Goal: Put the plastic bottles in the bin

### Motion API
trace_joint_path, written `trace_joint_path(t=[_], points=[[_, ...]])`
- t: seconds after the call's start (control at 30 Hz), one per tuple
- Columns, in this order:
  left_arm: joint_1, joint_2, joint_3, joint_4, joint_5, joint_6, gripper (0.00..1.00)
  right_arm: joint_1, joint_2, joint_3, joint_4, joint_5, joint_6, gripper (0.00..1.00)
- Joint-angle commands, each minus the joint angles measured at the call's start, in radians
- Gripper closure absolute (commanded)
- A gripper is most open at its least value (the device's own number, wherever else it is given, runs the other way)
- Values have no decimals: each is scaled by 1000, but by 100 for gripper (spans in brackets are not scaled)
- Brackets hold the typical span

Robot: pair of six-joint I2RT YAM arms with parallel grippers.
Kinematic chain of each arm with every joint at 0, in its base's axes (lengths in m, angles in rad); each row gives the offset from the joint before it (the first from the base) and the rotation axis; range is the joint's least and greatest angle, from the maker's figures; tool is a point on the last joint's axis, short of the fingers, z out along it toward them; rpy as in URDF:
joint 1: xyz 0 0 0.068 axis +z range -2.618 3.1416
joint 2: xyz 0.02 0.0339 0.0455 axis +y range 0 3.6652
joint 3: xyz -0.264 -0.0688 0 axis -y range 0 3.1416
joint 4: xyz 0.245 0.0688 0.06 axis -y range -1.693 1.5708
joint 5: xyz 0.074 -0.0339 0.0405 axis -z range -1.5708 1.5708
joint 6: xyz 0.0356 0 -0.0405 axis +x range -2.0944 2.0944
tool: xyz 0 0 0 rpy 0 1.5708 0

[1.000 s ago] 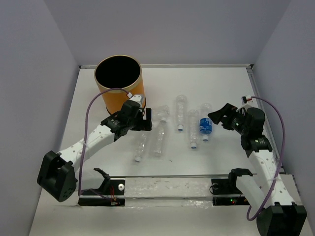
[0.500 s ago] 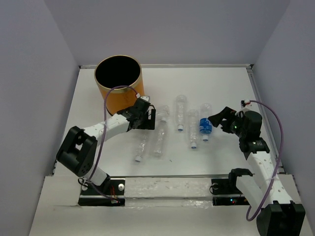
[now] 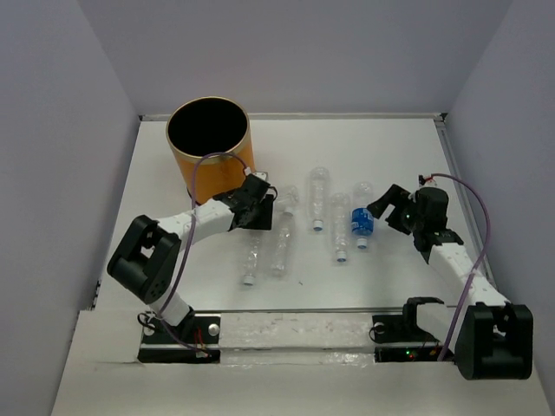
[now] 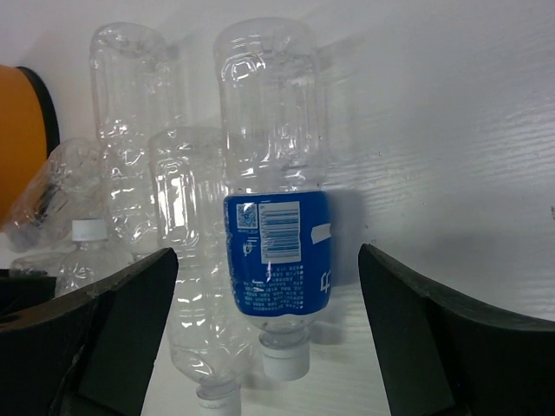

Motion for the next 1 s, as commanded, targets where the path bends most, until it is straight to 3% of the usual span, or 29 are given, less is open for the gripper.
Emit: trace_joint_path(t=[0.0,0.17,0.37,0.57,0.77,0.97], points=[[-6,-154,-37,5,-16,-18,60,2,146,98,124,40,17,8],[-7,-279,-44,-4,14,-2,63,13,305,184,140,51,5,0],[-6,-414,4,-51,66,30,63,23,466,306,125,25,-19,0],[8,-505,168,-76,3,59,63,47,593,422,103,5,-38,0],[59,-474,364,14,-28,47,62,76,672,483,94,12,-41,0],[241,-359,571,112,42,-9,62,87,743,489,80,37,-53,1]])
